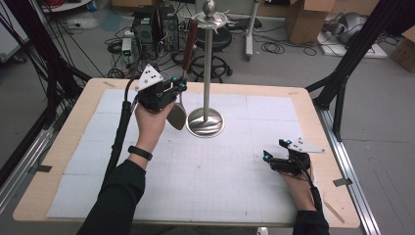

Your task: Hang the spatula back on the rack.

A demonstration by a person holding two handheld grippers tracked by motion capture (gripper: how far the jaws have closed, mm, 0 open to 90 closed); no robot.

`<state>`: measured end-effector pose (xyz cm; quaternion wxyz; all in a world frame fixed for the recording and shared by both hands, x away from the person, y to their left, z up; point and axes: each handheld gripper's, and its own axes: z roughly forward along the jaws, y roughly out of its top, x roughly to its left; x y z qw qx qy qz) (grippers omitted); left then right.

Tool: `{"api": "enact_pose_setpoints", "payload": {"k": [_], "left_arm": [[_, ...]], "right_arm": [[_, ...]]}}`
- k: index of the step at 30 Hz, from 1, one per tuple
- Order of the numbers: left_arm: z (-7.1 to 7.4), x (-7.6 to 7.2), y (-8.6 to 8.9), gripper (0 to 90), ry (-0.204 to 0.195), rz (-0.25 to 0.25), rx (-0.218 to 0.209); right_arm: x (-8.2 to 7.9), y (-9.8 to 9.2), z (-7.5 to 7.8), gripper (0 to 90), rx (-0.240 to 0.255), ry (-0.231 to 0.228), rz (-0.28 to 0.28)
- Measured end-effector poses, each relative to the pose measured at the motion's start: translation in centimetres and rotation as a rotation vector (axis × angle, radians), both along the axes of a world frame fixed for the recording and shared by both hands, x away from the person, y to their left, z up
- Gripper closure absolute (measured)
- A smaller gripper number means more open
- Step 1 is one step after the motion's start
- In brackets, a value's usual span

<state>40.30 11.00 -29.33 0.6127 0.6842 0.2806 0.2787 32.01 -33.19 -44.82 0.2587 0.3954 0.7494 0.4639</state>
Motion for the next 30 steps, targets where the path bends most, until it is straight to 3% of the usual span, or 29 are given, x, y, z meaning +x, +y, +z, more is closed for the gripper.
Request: {"api": "enact_pose_setpoints", "payload": {"k": [19, 20, 24, 30], "left_arm": [[-0.1, 0.1, -0.8, 82.0, -0.009, 0.001, 0.054], [0.0, 0.0, -0.8, 80.1, -0.021, -0.001, 0.058], [0.5, -0.6, -0.7, 57.7, -0.028, 0.004, 0.049], [0.8, -1.9, 0.4, 36.4, -0.05, 0.001, 0.117]], "right_arm": [[0.0, 0.0, 0.0, 19.8, -0.002, 0.0, 0.0], [0.0, 0.0, 0.0, 19.8, -0.001, 0.0, 0.0], [0.0, 0.0, 0.0, 19.8, -0.001, -0.001, 0.001], [0.0, 0.0, 0.0, 19.8, -0.001, -0.001, 0.001]]}}
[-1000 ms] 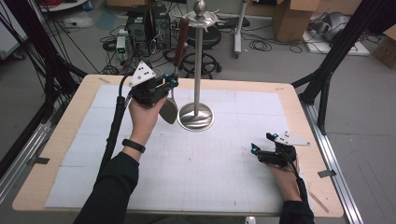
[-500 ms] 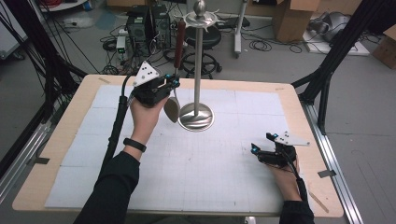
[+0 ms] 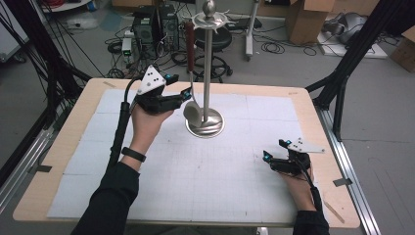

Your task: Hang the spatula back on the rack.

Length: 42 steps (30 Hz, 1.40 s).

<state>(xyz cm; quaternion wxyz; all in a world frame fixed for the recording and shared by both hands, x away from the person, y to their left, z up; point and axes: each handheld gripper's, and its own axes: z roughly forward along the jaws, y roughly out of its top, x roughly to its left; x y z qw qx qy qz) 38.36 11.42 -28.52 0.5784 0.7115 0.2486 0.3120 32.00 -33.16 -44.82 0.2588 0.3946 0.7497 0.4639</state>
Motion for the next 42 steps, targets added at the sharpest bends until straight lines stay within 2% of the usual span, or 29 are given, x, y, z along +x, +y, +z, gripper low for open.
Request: {"api": "enact_pose_setpoints", "payload": {"k": [5, 12, 22, 25, 27, 32, 33, 34, 35, 38, 42], "left_arm": [[-0.5, -1.3, 2.2, 31.3, 0.018, -0.004, 0.001], [-2.2, -3.4, 6.5, 28.2, 0.032, 0.02, 0.051], [-5.7, -5.9, 12.9, 25.0, 0.107, 0.052, 0.05], [-6.8, -6.5, 14.2, 24.2, 0.123, 0.04, 0.021], [-7.6, -6.7, 14.8, 24.2, 0.142, 0.031, 0.018], [-10.0, -6.9, 15.8, 24.3, 0.177, 0.046, 0.003], [-10.5, -6.8, 15.8, 24.4, 0.199, 0.039, -0.003], [-10.9, -6.7, 15.7, 24.4, 0.218, 0.03, 0.008], [-11.4, -6.9, 15.6, 24.4, 0.209, 0.034, 0.012], [-12.3, -7.1, 15.1, 25.3, 0.227, 0.035, 0.047], [-13.1, -7.4, 15.2, 25.4, 0.214, 0.039, 0.018]], "right_arm": [[0.0, 0.0, 0.0, 19.8, -0.003, -0.004, 0.001], [0.0, 0.0, 0.0, 19.8, -0.003, -0.002, -0.003], [0.0, 0.0, 0.0, 19.8, -0.004, -0.001, -0.006], [0.0, 0.0, 0.0, 19.8, -0.005, -0.003, -0.004], [0.0, 0.0, 0.0, 19.8, -0.004, 0.0, -0.006], [0.0, 0.0, 0.0, 19.8, -0.001, 0.001, -0.007], [0.0, 0.0, 0.0, 19.8, 0.0, 0.002, -0.007], [0.0, 0.0, 0.0, 19.8, -0.001, 0.001, -0.006], [0.0, 0.0, 0.0, 19.8, 0.0, -0.001, -0.007], [0.0, 0.0, 0.0, 19.8, -0.003, -0.001, -0.005], [0.0, 0.0, 0.0, 19.8, -0.003, -0.001, -0.005]]}}
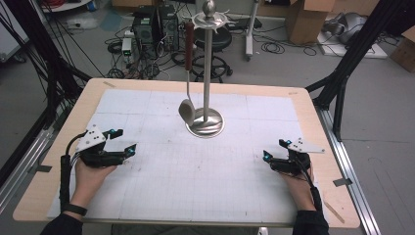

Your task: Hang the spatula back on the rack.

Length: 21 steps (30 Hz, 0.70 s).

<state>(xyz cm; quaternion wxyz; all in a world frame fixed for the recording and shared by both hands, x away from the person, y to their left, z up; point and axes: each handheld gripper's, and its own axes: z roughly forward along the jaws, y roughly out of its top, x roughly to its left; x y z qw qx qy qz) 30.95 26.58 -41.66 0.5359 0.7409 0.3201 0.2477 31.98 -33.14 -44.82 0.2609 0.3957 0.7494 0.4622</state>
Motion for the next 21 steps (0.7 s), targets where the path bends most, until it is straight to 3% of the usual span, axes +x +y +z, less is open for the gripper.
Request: {"api": "enact_pose_setpoints", "payload": {"k": [8, 11, 12, 15, 16, 21], "left_arm": [[-2.0, -0.1, 0.7, 24.3, 0.023, 0.058, -0.006], [-2.9, 0.3, 0.8, 23.7, 0.056, 0.07, 0.027], [-3.0, 0.5, 0.8, 23.4, 0.069, 0.078, 0.032], [-3.1, 0.6, 1.0, 22.8, 0.083, 0.073, -0.007], [-3.2, 0.7, 1.0, 21.1, 0.101, 0.077, -0.006], [-3.2, 0.8, 1.0, 17.6, 0.104, 0.08, -0.001]], "right_arm": [[0.0, 0.0, 0.0, 19.8, 0.001, 0.0, 0.001], [0.0, 0.0, 0.0, 19.7, 0.001, 0.0, 0.001], [0.0, 0.0, 0.0, 19.8, 0.003, 0.0, 0.001], [0.0, 0.0, 0.0, 19.7, 0.001, 0.0, 0.002], [0.0, 0.0, 0.0, 19.7, 0.002, 0.001, 0.002], [0.0, 0.0, 0.0, 19.7, 0.0, -0.001, 0.003]]}}
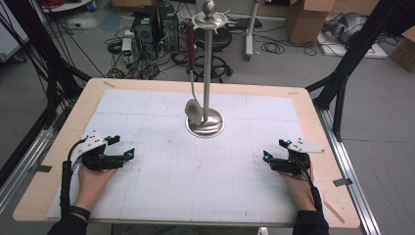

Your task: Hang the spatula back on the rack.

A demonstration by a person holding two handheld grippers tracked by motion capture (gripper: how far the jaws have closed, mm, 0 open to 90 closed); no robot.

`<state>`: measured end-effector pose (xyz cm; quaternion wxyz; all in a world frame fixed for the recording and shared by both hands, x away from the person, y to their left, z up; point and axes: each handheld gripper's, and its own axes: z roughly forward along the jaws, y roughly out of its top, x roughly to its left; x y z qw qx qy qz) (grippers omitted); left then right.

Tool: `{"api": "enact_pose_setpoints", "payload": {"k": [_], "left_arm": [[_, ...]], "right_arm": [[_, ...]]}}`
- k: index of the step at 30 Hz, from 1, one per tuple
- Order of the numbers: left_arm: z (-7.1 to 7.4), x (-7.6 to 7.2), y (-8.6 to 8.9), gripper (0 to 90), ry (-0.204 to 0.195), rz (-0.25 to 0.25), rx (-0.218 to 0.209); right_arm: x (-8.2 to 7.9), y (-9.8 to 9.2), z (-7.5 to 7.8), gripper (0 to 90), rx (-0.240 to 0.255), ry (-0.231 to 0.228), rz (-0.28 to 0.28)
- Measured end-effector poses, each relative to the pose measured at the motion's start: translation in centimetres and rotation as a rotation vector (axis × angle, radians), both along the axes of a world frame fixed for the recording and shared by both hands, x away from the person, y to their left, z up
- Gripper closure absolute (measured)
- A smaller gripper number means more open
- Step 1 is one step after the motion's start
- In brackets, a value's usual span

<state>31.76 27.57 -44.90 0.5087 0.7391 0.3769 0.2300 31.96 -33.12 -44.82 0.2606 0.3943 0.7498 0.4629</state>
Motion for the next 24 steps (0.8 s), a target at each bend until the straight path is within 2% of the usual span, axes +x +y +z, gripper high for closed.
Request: {"api": "enact_pose_setpoints", "payload": {"k": [24], "left_arm": [[-0.03, -0.07, -0.31, 17.6, -0.007, -0.004, 0.025]], "right_arm": [[0.07, -0.05, -0.01, 19.7, 0.001, 0.003, 0.005]]}}
